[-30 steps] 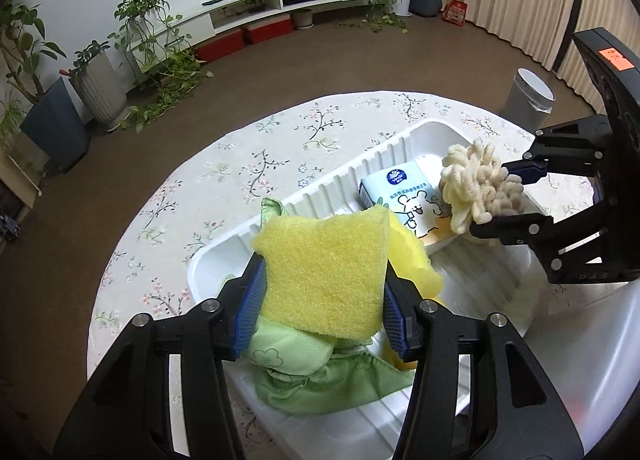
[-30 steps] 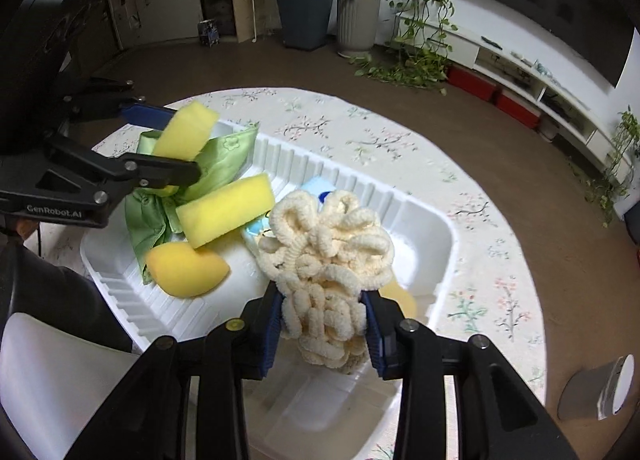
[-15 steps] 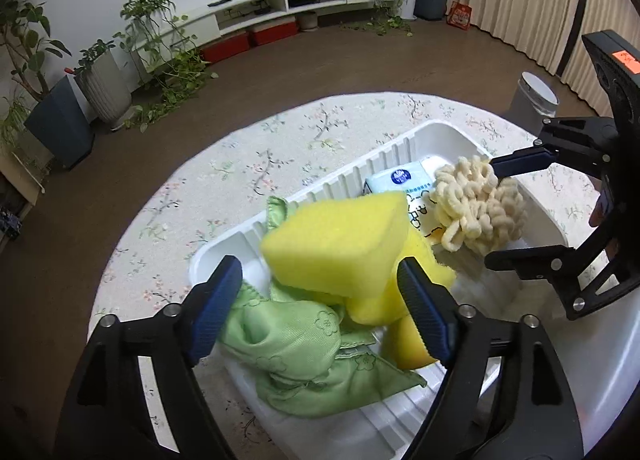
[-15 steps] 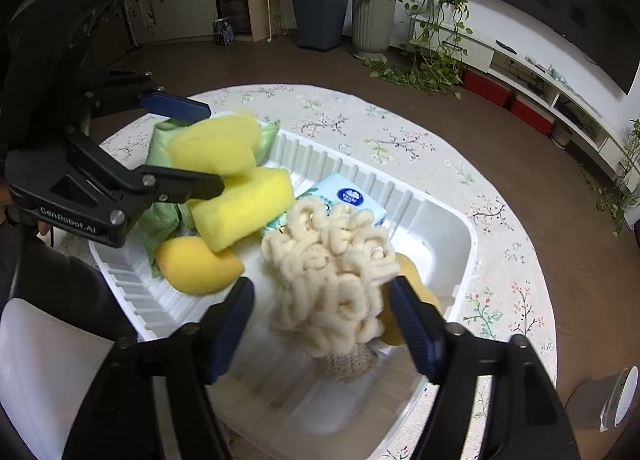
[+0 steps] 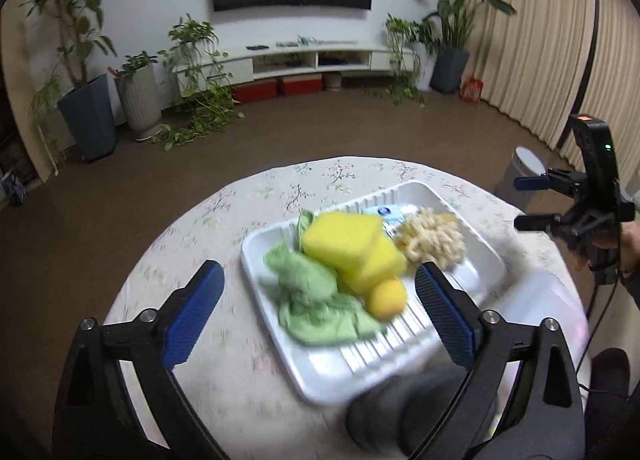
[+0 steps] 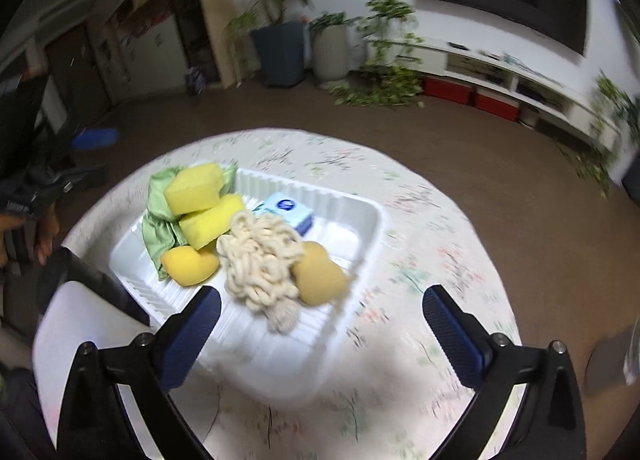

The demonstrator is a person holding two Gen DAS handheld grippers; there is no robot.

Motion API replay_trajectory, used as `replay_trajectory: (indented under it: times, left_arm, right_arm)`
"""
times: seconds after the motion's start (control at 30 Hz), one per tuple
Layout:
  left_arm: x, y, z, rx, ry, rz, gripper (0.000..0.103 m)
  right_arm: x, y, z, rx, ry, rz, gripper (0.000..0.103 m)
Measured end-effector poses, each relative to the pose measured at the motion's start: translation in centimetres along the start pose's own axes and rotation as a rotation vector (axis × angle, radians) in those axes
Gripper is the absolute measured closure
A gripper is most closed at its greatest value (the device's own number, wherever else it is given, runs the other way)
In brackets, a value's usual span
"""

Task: Organize soft objects
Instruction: 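Move both open tools back to the knitted pad and tissue pack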

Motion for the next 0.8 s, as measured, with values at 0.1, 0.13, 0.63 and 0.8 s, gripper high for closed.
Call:
replay_trajectory:
  times: [0.1,0.13,0.63,0.8]
  left_arm:
    - [-1.4,-2.8,-2.7,-0.016,-0.023,-0.016,0.004]
    - [-2.0,-4.1,-3.6,-0.025,-0.03,-0.026,0.001]
    - [-13.1,-21.4,-9.9,-0.007,-0.046,-0.208,0.0]
    - [-16.6,-23.4,-9.8,0.021,0.013,-0.179,0.0]
  right_arm:
    - [-1.1,-1.9,-2.3,-0.033,-0.004,0.054,0.0]
    - [-1.3,-2.9,-3.4,-0.047,-0.008,0.08,0.0]
    - [6.5,-18.7,-10.9,-0.028,-0.017,0.308,0.0]
    - [11.7,-21.3,-10.1,0.015,0.022,0.269,0.0]
Point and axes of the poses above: each gripper's, at about its wrist camera, not at the fingertips, and z roughly the way its jaws point, x to its left, y to its top, the point moved 3 cm from there along z, roughly the way its jaws point, and after that the axes turned 3 degrees about -y, right-handed, at the moved point
